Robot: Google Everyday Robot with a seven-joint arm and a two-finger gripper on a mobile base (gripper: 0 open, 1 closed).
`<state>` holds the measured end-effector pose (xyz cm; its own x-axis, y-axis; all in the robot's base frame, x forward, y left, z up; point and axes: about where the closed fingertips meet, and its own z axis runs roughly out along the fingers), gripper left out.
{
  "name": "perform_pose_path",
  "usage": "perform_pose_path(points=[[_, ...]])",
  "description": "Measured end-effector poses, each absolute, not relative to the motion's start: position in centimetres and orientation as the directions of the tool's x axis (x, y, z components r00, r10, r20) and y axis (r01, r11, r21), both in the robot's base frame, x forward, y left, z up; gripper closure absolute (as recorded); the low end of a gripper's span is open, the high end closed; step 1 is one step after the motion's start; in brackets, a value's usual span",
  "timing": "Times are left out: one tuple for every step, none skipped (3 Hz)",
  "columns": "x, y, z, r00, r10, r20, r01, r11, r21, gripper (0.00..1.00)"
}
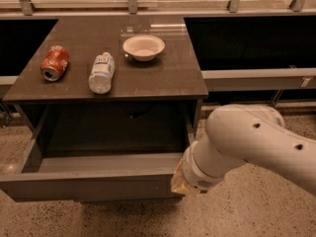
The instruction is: Close top drawer
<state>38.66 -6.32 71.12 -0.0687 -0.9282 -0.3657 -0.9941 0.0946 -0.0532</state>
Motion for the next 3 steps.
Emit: perform_pose_path(points=[[39.5,-5.6,67.4,-0.071,-0.937,-0.343,-0.996,0.086,-0.029,1.0],[39.6,-5.0,65.1,-0.054,-0.945,-0.323,-0.998,0.057,0.0,1.0],[39.7,-4.6,64.4,-0.053,-0.947,-0.317,-0.999,0.052,0.009,1.0]])
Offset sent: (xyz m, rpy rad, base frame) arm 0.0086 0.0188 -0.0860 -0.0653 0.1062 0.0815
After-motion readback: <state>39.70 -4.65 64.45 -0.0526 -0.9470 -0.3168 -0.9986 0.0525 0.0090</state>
